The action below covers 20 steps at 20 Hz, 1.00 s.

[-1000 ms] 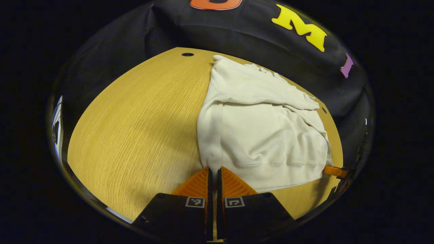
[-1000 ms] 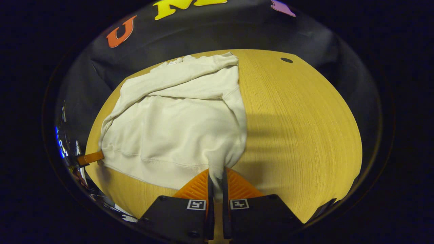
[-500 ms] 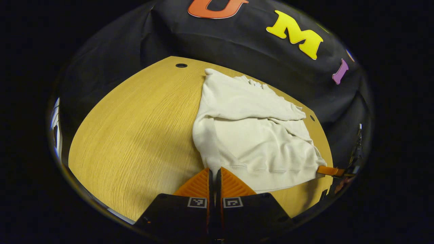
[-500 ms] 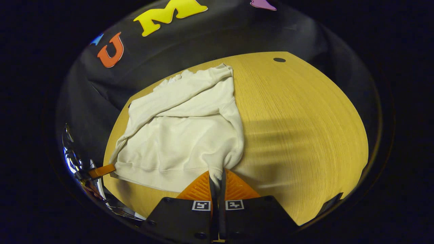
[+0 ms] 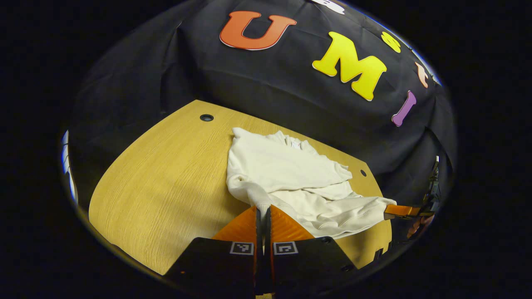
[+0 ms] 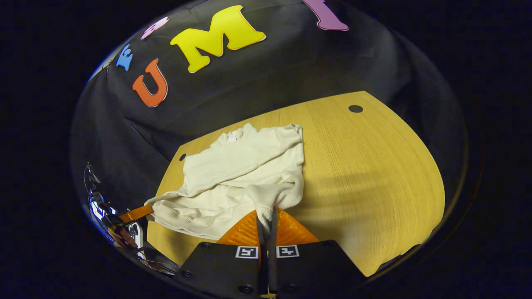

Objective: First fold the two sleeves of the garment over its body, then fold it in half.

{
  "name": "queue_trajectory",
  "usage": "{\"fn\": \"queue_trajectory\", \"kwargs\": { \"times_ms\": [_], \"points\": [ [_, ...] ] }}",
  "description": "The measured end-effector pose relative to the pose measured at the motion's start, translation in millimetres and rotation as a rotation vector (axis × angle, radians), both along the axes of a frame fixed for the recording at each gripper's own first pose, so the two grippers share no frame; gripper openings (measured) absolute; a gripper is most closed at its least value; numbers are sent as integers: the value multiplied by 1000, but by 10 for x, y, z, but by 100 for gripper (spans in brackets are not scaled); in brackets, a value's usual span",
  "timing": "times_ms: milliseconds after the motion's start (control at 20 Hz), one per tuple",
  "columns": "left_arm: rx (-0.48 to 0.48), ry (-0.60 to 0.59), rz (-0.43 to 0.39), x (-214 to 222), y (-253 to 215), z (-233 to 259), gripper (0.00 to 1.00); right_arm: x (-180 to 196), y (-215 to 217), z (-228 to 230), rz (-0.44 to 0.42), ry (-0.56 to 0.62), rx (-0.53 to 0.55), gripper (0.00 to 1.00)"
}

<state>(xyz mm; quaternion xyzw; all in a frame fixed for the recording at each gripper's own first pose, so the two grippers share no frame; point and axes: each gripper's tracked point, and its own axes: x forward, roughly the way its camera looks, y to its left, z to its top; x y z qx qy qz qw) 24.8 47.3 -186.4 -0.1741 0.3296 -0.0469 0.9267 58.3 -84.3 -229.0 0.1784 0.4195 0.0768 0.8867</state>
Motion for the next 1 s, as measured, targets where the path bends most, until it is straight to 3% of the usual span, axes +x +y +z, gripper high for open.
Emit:
{"fn": "queue_trajectory", "kwargs": {
  "times_ms": [250,500,700,1000],
  "points": [
    [-8,-98,-15,423,128,559,3,676,140,557,10,-75,50,1],
    [-56,-119,22,1374,84,922,3,1532,163,894,11,-111,80,1],
    [-67,-96,44,2109,28,699,3,2111,124,549,-11,-63,106,1],
    [-46,-55,40,2770,-35,-163,3,2795,25,-544,-66,19,102,1]
  ]
}}
